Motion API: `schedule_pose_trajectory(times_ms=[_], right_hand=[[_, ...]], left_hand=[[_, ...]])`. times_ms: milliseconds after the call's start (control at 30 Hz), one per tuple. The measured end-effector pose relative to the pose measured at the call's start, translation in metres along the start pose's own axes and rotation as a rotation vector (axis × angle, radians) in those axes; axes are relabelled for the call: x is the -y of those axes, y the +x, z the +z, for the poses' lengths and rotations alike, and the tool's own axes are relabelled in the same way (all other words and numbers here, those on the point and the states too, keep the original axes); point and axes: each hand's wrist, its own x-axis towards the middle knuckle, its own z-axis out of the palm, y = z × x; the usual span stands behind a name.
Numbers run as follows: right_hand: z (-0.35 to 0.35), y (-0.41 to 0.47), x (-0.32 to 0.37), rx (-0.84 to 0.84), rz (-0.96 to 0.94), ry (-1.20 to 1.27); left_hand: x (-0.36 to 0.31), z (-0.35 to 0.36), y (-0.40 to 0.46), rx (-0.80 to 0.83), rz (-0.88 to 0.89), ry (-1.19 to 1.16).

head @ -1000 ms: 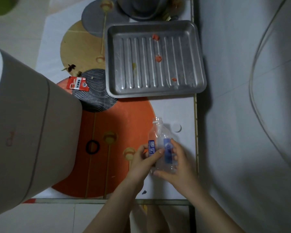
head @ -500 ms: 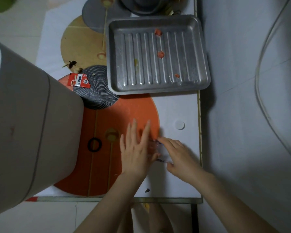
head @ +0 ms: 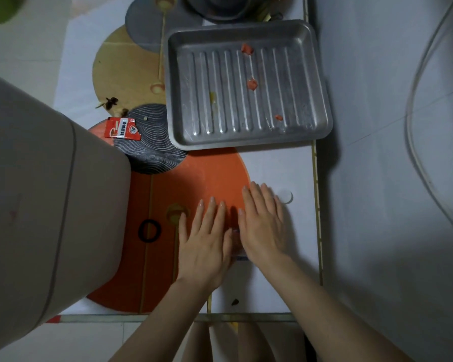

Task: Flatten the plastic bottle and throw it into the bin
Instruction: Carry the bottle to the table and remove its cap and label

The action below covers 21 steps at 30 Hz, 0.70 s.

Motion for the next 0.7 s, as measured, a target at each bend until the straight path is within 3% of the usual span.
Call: schedule_pose_trajectory(times_ms=[100,700], right_hand=[[0.01,0.002,0.003,0.027,0.044,-0.045],[0.015,0.008,0.003,0.131,0.077,-0.155]], left_hand=[[-0.008,0.0,0.019,-0.084,-0.042,0.01],[-0.008,0.018,0.042,0.016,-0.052,0.148]])
